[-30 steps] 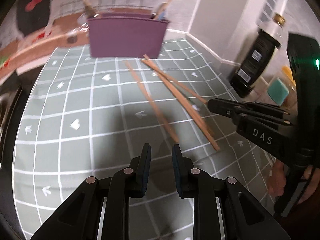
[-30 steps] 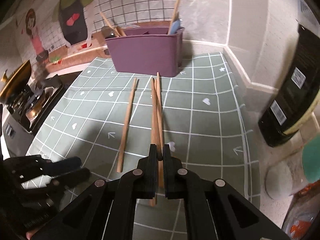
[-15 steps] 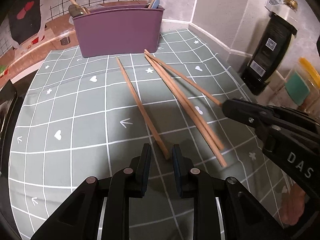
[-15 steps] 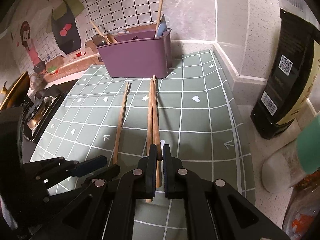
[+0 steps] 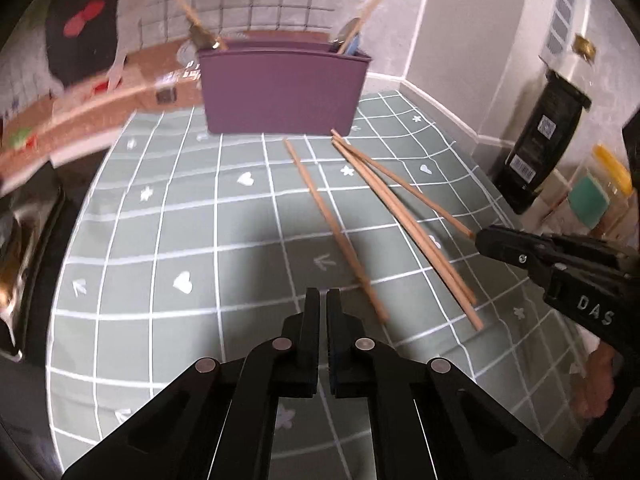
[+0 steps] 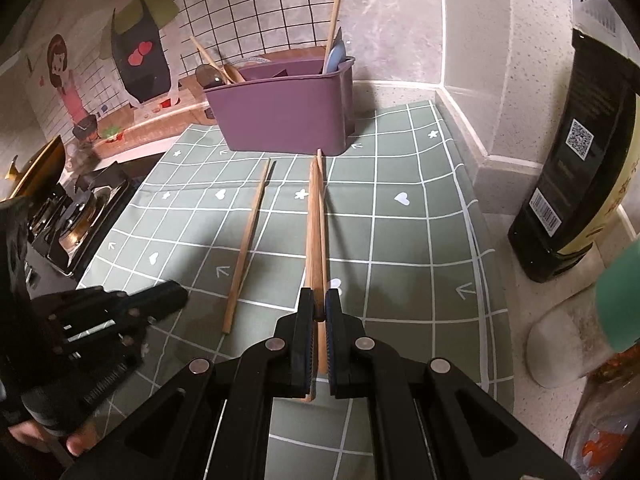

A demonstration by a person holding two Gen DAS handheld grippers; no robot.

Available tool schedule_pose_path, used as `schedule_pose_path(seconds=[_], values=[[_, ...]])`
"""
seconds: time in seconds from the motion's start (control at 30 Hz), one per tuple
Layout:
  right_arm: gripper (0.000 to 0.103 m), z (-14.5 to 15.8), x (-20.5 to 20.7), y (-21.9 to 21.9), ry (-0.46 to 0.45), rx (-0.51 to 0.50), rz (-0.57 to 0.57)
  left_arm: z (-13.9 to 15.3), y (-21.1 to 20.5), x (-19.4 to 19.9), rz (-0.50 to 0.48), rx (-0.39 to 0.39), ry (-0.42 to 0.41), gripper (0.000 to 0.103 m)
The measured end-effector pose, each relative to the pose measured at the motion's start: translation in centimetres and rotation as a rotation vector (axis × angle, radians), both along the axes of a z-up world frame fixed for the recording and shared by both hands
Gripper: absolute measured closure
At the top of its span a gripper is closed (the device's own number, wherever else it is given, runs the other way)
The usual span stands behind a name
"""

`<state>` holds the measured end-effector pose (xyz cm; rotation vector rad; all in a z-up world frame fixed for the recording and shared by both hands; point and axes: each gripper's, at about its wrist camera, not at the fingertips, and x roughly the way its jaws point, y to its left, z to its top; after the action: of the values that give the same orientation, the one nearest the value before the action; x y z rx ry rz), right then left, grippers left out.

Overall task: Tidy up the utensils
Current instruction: 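Grasp a chopstick with the left gripper while the right gripper holds its chopstick, then lift both chopsticks over the purple holder and release them inside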

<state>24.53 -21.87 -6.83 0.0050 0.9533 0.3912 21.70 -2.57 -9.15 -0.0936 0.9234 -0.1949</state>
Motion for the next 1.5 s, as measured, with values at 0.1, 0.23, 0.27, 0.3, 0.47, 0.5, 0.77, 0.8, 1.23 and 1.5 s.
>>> schedule_pose_path(seconds=[0.1, 0.23, 0.27, 0.3, 0.47, 0.5, 0.77, 0.8, 1.23, 1.5], values=[[0.097, 0.0, -0.3, 0.2, -0.001, -0.005, 0.008, -0.6, 0.2, 0.1, 0.004, -0.085, 0.058, 0.095], [0.097, -0.2, -0.3, -0.1, 0.005, -0.003, -0.006, -1.4, -1.7, -0.1, -0.045, -0.071, 0.073, 0.087], [0.097, -0.3, -0.3, -0.2, 0.008, -0.001, -0.009, -1.6, -2.3, -0.1, -0.059, -0.062, 0.075, 0.086], [0.097, -0.4, -0.2, -0.3, 0.010, 0.001, -0.012, -1.7, -2.8, -0.1, -0.069, -0.062, 0.078, 0.086], [0.097, -0.6, -0.4, -0.5, 0.016, 0.011, -0.024, -1.7, -4.3, 0.5, -0.052, 0.002, 0.057, 0.084], [0.097, -0.6, -0.4, -0.5, 0.017, 0.013, -0.024, -1.7, -4.3, 0.7, -0.046, 0.011, 0.054, 0.084], [0.097, -0.7, -0.4, 0.3, 0.021, 0.012, -0.018, -2.0, -4.8, 1.5, -0.031, 0.125, -0.008, 0.084], [0.097, -0.6, -0.4, 0.4, 0.019, 0.008, -0.016, -2.0, -4.7, 1.4, -0.034, 0.135, -0.011, 0.086], [0.097, 1.8, -0.7, 1.3, -0.060, -0.032, 0.000, 2.3, 4.3, -0.5, 0.098, 0.040, -0.111, 0.097], [0.098, 4.7, -0.7, 2.3, -0.137, -0.063, 0.014, 7.5, 7.2, -0.9, 0.109, 0.050, -0.241, 0.098]])
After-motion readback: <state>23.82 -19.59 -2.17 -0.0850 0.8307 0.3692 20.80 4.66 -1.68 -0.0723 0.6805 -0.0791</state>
